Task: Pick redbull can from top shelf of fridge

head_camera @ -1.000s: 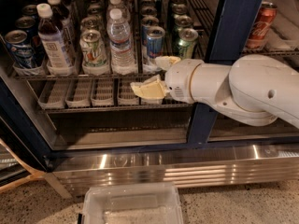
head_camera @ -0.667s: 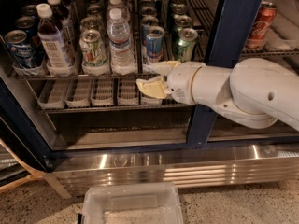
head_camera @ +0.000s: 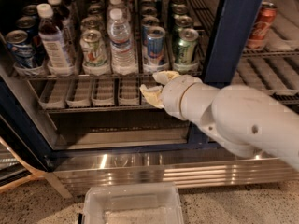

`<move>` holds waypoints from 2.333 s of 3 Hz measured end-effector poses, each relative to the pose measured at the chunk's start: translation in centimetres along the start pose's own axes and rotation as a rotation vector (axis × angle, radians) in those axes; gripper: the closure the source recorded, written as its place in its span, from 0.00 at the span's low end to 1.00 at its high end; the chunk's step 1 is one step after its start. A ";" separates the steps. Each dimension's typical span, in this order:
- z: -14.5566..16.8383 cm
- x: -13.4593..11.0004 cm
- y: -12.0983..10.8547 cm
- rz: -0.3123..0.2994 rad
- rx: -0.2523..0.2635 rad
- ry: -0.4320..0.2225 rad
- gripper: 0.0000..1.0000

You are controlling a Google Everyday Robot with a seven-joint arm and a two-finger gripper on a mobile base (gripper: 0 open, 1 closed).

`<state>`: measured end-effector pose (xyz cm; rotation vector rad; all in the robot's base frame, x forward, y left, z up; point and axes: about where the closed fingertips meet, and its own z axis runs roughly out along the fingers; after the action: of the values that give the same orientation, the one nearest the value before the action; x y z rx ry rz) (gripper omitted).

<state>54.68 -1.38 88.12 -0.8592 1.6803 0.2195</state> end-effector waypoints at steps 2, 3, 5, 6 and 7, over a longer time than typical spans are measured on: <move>0.6 -2.7 1.4 -0.228 0.213 -0.028 0.47; 0.6 -4.2 -1.5 -0.258 0.352 -0.090 0.42; -3.9 -5.5 -10.3 -0.154 0.698 -0.250 0.39; -6.2 -4.7 -14.1 -0.053 0.810 -0.304 0.39; -6.2 -3.7 -15.0 0.035 0.782 -0.297 0.38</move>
Offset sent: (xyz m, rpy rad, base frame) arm 0.0413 -0.0805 0.0943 -0.2287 -0.6375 -0.7157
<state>59.72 -13.94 97.75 -0.1938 1.3335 -0.2691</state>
